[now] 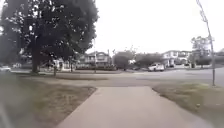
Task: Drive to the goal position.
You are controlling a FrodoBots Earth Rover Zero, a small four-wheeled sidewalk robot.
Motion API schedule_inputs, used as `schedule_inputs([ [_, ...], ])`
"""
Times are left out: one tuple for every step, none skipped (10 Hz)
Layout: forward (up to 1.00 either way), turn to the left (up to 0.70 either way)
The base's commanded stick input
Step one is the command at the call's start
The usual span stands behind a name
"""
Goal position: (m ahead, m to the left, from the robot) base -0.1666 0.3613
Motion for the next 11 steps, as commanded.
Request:
schedule_inputs([
  [1.0,0.0],
  [1.0,0.0],
  [1.0,0.0],
  [1.0,0.0],
  [1.0,0.0],
  [1.0,0.0],
  [1.0,0.0],
  [1.0,0.0],
  [1.0,0.0],
  [1.0,0.0],
  [1.0,0.01],
])
